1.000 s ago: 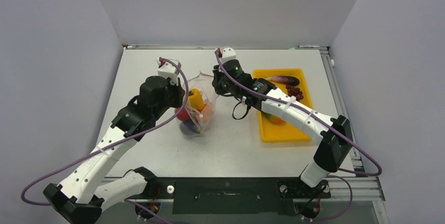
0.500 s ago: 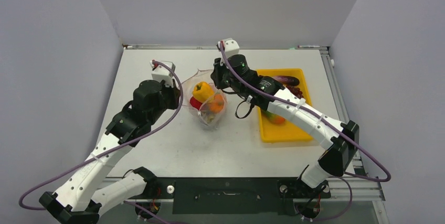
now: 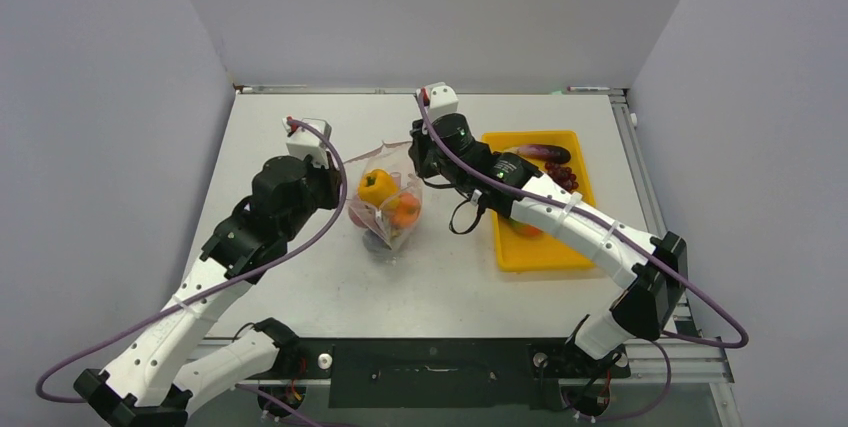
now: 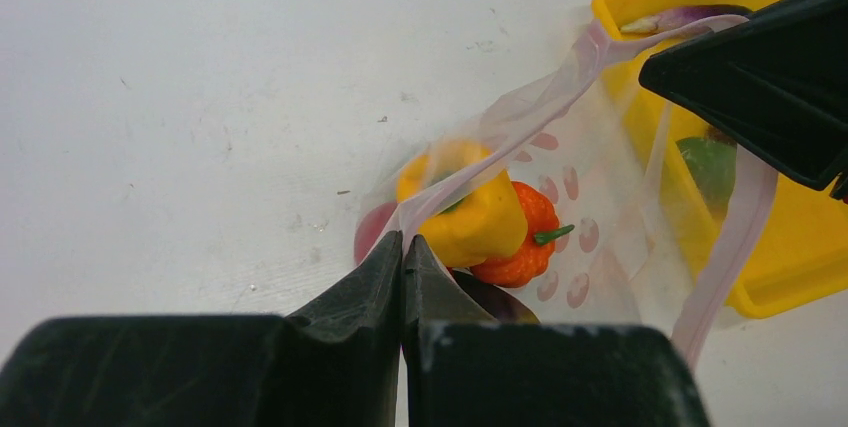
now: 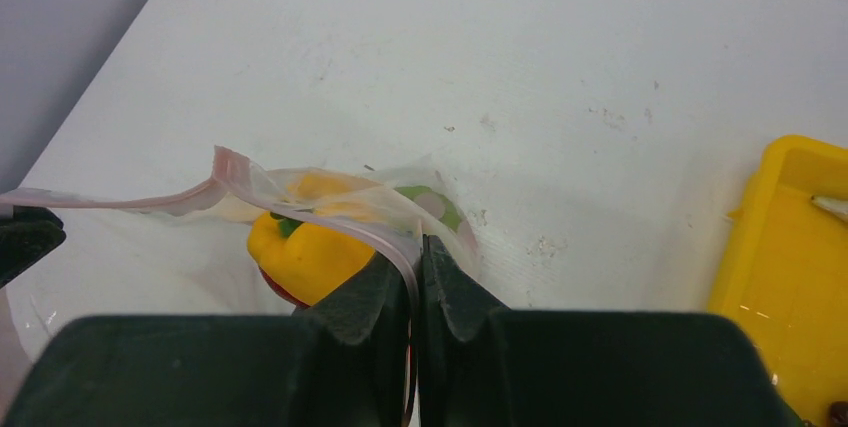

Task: Place the food in the zip-top bag and seal the zipper
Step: Adjust the zipper food storage bag at the center of the board, then pick up the fake fruit from the bin.

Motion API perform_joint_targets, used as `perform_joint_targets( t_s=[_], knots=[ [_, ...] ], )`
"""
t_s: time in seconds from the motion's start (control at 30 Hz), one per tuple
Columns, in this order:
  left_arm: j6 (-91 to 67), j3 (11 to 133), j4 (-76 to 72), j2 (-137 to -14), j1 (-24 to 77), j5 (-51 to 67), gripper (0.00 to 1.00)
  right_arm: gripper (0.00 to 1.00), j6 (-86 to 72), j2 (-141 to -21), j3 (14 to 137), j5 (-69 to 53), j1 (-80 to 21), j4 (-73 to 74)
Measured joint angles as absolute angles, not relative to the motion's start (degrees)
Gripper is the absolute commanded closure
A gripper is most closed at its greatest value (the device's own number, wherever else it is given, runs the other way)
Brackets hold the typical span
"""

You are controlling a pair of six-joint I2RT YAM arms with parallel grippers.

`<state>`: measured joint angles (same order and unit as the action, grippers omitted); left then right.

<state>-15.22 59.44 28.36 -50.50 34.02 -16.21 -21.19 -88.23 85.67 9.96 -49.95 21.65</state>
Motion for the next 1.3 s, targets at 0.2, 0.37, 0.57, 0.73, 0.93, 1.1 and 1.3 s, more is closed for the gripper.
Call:
perform_joint_targets(
  t_s=[0.2, 0.37, 0.57, 0.73, 0.93, 1.1, 1.3],
  knots=[
    [-15.22, 59.44, 28.42, -52.64, 34.02, -15.81, 1.00, 0.83, -21.19, -88.79, 84.03, 10.50, -49.41, 21.45],
    [-15.22, 59.48, 28.45, -52.62, 34.02, -15.79, 1.00, 0.59, -20.91, -88.44, 83.13, 10.55, -49.19, 20.01],
    [-15.22, 59.48, 28.47, -52.64, 34.02, -15.66, 1.00, 0.40, -19.51, -84.88, 82.17, 11.29, -48.86, 19.84],
    [-15.22, 59.48, 28.47, -52.64, 34.02, -15.59, 1.00, 0.31, -18.68, -79.57, 81.65, 11.79, -46.59, 19.90],
    [-15.22, 59.48, 28.47, -52.64, 34.02, -15.59, 1.00, 0.27, -18.83, -73.10, 77.65, 11.92, -42.72, 20.67],
    [-15.22, 59.48, 28.47, -52.64, 34.02, -15.59, 1.00, 0.26, -18.92, -70.04, 73.60, 14.33, -40.75, 23.88],
    [-15.22, 59.48, 28.47, -52.64, 34.02, -15.59, 1.00, 0.25, -20.01, -69.12, 68.69, 17.12, -39.03, 28.29]
  ],
)
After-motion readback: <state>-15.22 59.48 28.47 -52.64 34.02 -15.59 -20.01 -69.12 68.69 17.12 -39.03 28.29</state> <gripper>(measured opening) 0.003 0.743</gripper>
